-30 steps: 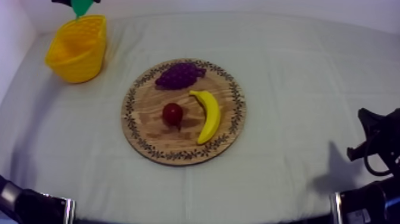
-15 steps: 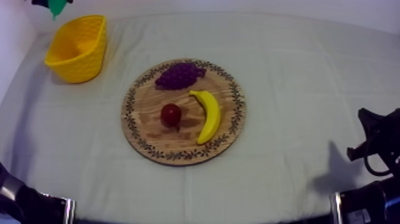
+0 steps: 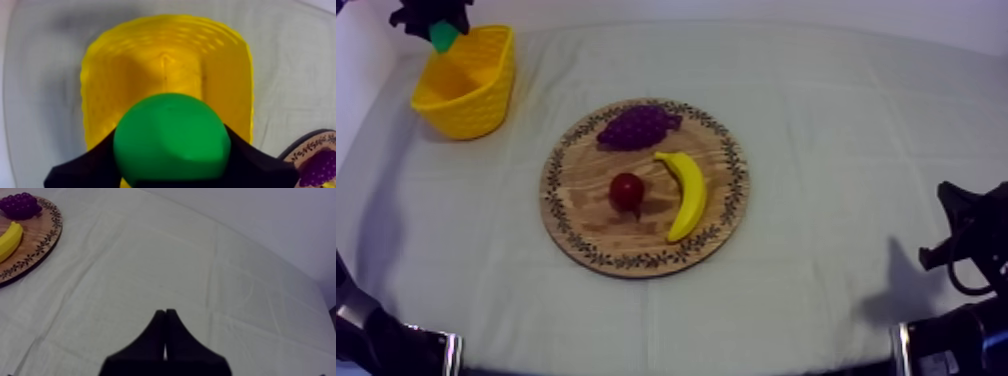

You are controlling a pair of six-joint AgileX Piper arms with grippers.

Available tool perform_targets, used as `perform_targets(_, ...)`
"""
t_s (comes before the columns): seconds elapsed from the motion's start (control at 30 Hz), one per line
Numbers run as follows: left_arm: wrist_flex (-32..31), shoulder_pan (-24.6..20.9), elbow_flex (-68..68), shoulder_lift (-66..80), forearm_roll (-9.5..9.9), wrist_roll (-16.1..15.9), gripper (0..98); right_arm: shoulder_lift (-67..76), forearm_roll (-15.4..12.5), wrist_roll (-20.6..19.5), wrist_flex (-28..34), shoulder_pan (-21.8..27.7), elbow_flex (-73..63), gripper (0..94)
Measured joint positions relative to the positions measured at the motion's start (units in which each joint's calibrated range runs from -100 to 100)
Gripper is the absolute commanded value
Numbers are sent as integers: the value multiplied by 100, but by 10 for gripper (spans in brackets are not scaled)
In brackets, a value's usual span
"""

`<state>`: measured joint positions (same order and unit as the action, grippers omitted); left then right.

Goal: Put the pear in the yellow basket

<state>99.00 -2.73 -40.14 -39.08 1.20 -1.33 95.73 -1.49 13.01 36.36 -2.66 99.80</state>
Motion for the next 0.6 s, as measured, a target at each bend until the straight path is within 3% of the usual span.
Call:
perform_targets(0.27,-209,-7,112,-500,-120,-54,556,0,0,0,0,0,0,4)
perform_targets(0.6,-367,-7,457,-629,-30,-20,924,0,0,0,0,0,0,4)
